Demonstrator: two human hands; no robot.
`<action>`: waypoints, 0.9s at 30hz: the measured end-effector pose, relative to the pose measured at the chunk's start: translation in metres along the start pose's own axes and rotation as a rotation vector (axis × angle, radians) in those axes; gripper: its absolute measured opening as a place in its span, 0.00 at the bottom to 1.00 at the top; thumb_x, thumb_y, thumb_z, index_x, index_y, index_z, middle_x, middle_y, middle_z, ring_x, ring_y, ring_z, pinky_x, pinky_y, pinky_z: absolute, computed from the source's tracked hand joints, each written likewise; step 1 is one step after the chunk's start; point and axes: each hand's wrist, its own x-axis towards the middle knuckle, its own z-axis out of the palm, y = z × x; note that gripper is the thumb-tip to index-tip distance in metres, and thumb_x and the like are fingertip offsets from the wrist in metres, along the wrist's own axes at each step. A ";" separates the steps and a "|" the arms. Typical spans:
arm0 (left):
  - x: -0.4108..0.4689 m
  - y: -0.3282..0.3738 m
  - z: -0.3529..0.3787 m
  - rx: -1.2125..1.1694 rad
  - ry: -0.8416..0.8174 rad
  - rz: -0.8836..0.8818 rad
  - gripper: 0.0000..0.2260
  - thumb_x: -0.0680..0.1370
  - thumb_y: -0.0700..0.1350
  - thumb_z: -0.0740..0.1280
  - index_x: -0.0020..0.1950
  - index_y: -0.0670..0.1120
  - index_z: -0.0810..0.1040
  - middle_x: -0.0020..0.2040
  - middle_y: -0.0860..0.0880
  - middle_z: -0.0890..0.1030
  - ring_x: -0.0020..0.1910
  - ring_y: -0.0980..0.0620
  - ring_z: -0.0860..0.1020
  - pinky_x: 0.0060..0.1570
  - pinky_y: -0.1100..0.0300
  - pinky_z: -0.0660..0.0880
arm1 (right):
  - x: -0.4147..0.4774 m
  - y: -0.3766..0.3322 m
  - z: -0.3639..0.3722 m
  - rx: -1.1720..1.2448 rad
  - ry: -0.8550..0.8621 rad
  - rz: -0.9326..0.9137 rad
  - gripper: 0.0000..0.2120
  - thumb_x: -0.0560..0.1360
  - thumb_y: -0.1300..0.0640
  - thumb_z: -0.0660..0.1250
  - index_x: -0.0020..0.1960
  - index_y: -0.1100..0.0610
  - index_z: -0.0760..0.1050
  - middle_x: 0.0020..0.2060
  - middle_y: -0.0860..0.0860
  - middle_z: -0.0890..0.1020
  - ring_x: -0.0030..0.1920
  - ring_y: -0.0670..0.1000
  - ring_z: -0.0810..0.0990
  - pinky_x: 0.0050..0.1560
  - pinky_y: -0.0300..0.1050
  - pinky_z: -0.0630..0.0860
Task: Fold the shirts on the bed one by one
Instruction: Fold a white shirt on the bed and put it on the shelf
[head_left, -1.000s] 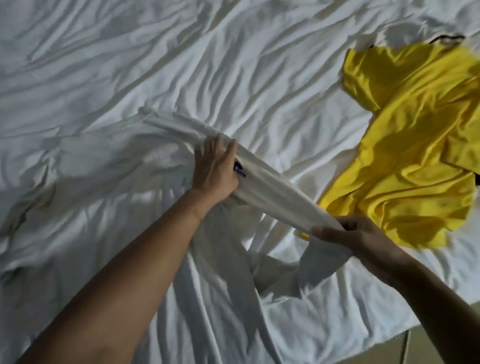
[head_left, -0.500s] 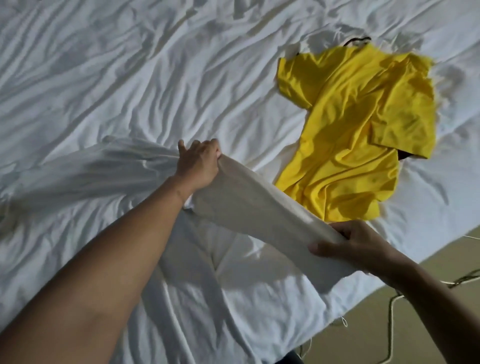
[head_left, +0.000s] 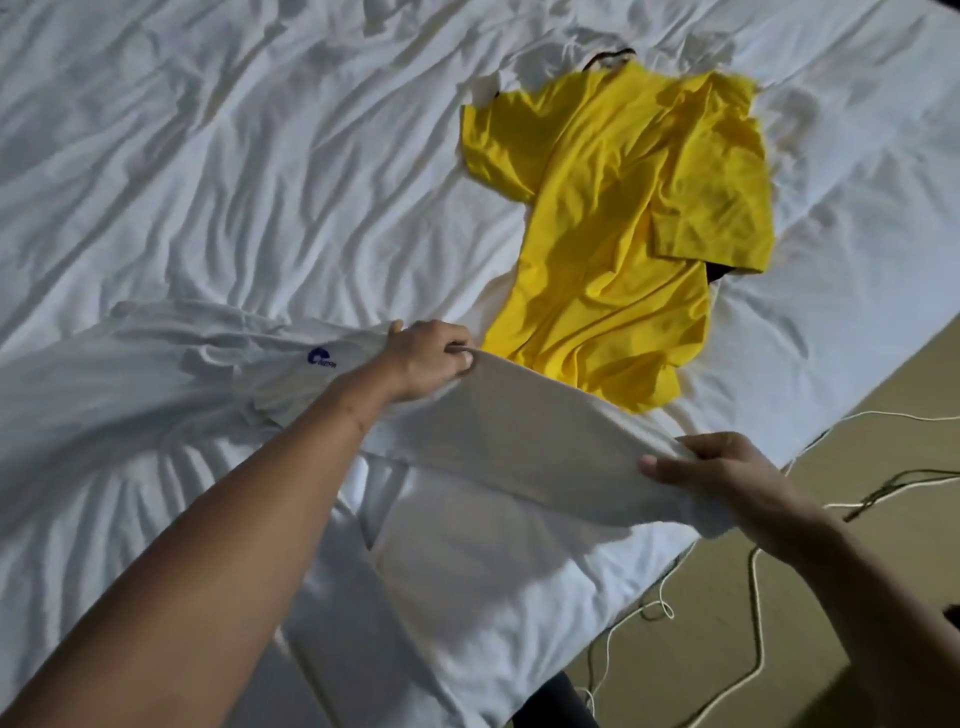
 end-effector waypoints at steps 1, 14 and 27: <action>0.003 0.000 -0.002 -0.011 0.017 -0.002 0.09 0.79 0.53 0.65 0.46 0.48 0.79 0.44 0.50 0.82 0.53 0.45 0.79 0.70 0.42 0.63 | -0.001 0.004 -0.003 0.116 0.028 -0.008 0.18 0.63 0.47 0.84 0.39 0.61 0.85 0.34 0.58 0.84 0.34 0.52 0.81 0.34 0.43 0.75; -0.069 0.085 0.091 0.262 0.244 0.713 0.13 0.73 0.53 0.71 0.50 0.45 0.80 0.48 0.44 0.77 0.49 0.40 0.75 0.47 0.47 0.71 | 0.011 0.060 0.025 0.569 0.533 0.042 0.13 0.81 0.52 0.69 0.46 0.61 0.78 0.39 0.57 0.74 0.41 0.55 0.75 0.40 0.51 0.77; -0.075 0.100 0.133 0.174 0.424 0.739 0.09 0.83 0.43 0.65 0.49 0.42 0.83 0.50 0.44 0.82 0.48 0.39 0.79 0.47 0.45 0.75 | 0.015 0.069 0.039 -0.118 0.950 -0.066 0.13 0.84 0.52 0.61 0.66 0.55 0.71 0.59 0.58 0.77 0.57 0.59 0.77 0.58 0.59 0.77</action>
